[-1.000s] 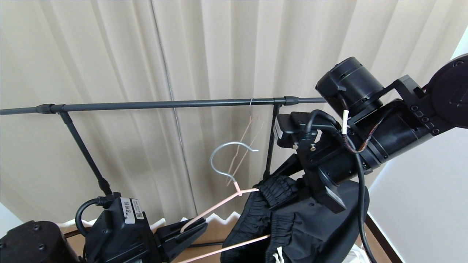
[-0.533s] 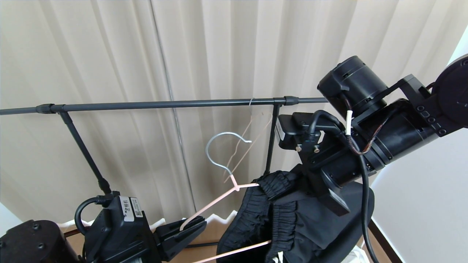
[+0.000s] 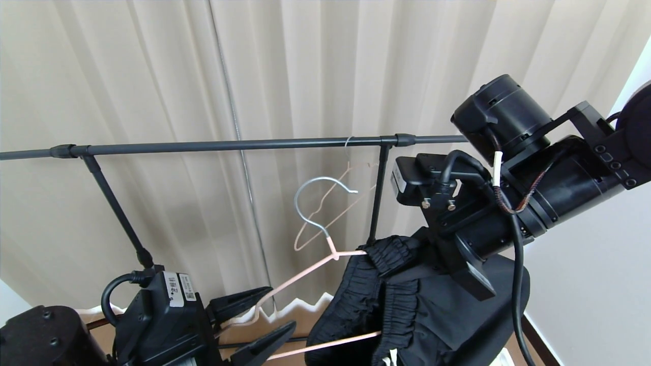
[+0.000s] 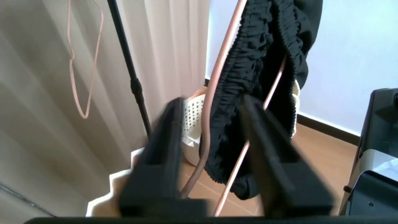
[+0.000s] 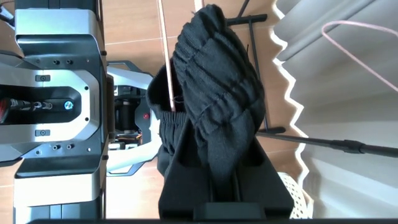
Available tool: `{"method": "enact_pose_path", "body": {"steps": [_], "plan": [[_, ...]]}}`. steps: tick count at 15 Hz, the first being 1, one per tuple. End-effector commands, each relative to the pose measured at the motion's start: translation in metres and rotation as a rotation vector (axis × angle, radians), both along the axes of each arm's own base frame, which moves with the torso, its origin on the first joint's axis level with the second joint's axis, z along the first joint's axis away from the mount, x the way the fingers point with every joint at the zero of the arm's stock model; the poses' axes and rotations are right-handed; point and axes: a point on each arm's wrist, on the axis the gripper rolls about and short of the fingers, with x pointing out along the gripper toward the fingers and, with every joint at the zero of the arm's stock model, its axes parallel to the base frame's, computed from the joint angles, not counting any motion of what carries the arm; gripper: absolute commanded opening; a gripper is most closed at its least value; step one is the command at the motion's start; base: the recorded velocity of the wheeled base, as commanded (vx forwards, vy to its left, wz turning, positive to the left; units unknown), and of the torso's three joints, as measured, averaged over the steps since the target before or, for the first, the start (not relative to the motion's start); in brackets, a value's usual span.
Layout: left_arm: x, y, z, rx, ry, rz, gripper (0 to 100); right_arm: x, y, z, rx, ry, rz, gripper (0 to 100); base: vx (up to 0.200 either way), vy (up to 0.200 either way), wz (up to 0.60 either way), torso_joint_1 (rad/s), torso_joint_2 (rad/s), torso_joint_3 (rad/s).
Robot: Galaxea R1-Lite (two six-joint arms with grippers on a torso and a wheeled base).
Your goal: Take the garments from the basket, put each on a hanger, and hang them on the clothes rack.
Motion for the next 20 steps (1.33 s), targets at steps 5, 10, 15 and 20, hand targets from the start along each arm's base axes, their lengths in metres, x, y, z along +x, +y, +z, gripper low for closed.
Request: {"method": "enact_pose_path", "body": {"steps": [5,10,15,20], "plan": [[0.0,0.007,0.008,-0.048,-0.005,0.008,100,-0.014,-0.011,0.001,-0.003,0.002,0.0,0,0.0,0.0,0.0,0.0,0.0,0.0],[0.002,0.033,0.024,-0.162,0.016,-0.073,100,-0.023,-0.026,-0.003,-0.016,0.018,-0.025,0,0.0,0.0,0.0,0.0,0.0,0.0],[0.011,0.046,0.026,-0.253,0.141,-0.067,100,-0.025,-0.038,-0.004,-0.052,-0.002,-0.083,0,0.0,0.0,0.0,0.0,0.0,0.0],[0.023,0.044,0.031,-0.27,0.134,-0.053,100,-0.023,-0.041,-0.004,-0.11,-0.201,-0.26,0,0.0,0.0,0.0,0.0,0.0,0.0]]}}
